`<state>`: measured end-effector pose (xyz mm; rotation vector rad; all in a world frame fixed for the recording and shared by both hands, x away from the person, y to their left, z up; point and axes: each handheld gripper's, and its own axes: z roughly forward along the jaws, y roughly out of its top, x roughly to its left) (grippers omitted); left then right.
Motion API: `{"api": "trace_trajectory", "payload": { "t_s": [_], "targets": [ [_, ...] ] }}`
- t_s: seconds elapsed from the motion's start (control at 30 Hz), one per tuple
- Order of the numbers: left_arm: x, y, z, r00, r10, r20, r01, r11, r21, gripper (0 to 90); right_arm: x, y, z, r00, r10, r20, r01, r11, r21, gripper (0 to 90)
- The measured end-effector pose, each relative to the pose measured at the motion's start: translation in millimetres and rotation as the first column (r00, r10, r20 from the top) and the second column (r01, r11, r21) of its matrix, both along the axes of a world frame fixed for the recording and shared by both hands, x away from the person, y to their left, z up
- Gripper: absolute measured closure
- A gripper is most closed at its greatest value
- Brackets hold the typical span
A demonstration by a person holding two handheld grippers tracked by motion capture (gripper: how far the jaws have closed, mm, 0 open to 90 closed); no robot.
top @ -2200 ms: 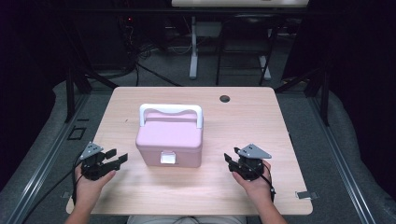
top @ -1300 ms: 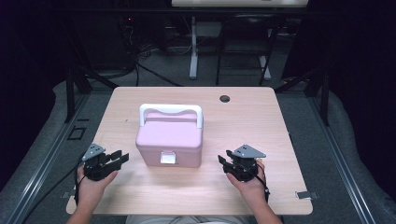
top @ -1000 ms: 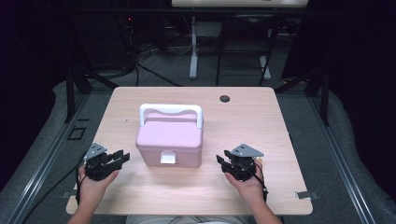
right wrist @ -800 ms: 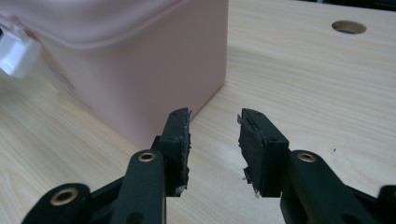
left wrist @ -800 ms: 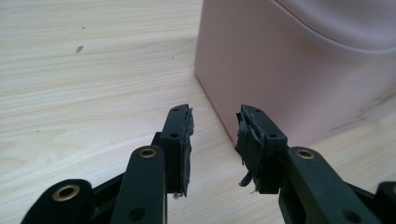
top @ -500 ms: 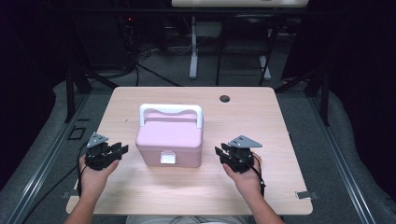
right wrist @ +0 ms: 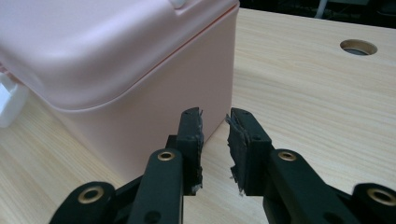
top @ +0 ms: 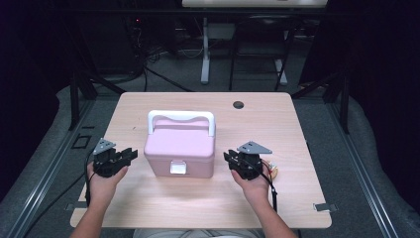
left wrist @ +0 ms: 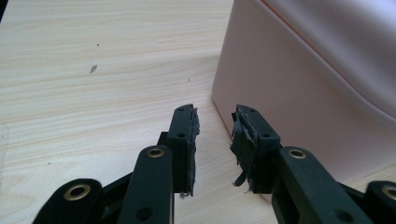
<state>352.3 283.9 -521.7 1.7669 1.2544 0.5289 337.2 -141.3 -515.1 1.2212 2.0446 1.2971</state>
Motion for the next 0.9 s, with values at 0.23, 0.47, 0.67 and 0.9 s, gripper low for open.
{"api": "trace_trajectory", "payload": {
  "t_s": [0.23, 0.47, 0.67, 0.9],
  "targets": [
    [1.6, -7.8, -1.6, 0.9995, -0.03, 0.001, 0.03, 0.9995, 0.004, 69.4, 1.9, 6.4, -2.1, 1.0, 0.008, 0.005, -0.008, 1.0, -0.008, 75.7],
    [3.0, -20.4, -1.4, 0.9971, -0.075, 0.009, 0.075, 0.9971, 0.009, 71.8, 7.7, 10.8, -6.9, 1.0, 0.008, -0.004, -0.008, 1.0, -0.01, 76.1],
    [1.4, -26.6, -0.8, 0.9951, -0.098, 0.012, 0.098, 0.9951, 0.015, 75.3, 8.1, 13.6, -8.3, 0.9999, 0.012, -0.005, -0.012, 1.0, -0.012, 76.1],
    [0.5, -27.8, -1.3, 0.9952, -0.097, 0.013, 0.097, 0.9953, -0.009, 80.1, 9.6, 13.7, -8.9, 0.9999, 0.008, -0.007, -0.008, 1.0, 0.001, 76.3]
  ]
}}
